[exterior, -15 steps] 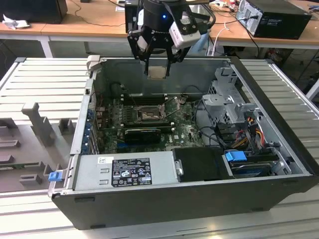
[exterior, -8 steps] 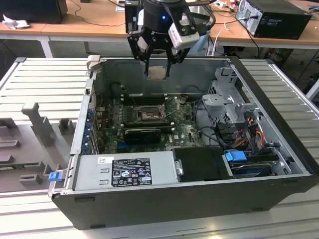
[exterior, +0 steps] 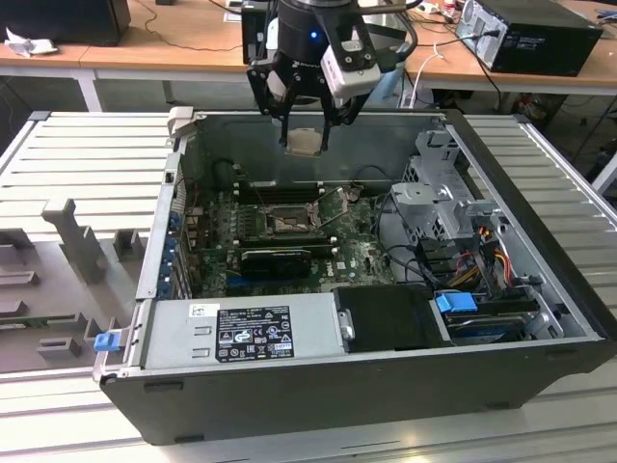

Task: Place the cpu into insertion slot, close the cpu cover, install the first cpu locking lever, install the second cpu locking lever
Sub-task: 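Place the cpu into insertion slot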

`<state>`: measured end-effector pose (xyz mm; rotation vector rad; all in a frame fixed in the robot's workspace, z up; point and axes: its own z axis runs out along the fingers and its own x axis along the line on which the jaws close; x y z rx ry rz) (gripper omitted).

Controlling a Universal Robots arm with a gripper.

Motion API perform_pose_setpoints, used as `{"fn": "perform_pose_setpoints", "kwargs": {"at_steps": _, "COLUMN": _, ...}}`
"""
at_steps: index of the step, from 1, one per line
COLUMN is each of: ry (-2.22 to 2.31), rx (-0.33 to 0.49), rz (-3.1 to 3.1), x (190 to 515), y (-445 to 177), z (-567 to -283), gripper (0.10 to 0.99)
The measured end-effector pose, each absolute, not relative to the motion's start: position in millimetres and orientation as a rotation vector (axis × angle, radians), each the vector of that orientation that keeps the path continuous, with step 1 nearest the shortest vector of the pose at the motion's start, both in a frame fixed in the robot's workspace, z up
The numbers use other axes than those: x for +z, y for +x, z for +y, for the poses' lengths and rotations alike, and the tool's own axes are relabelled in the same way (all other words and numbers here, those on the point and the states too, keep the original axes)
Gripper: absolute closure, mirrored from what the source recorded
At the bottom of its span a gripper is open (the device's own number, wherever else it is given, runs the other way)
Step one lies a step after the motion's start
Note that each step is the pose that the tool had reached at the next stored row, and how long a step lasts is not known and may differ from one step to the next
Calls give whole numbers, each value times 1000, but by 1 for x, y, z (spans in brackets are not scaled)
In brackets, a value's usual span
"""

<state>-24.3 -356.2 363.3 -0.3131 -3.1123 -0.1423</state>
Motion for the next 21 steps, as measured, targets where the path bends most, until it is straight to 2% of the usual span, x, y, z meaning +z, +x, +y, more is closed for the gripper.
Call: {"fn": "perform_pose_setpoints", "kwargs": {"at_steps": 21, "ry": -677, "rx": -143, "rz": -3065, "x": 362, "y": -24, "z": -356, "gripper": 553}}
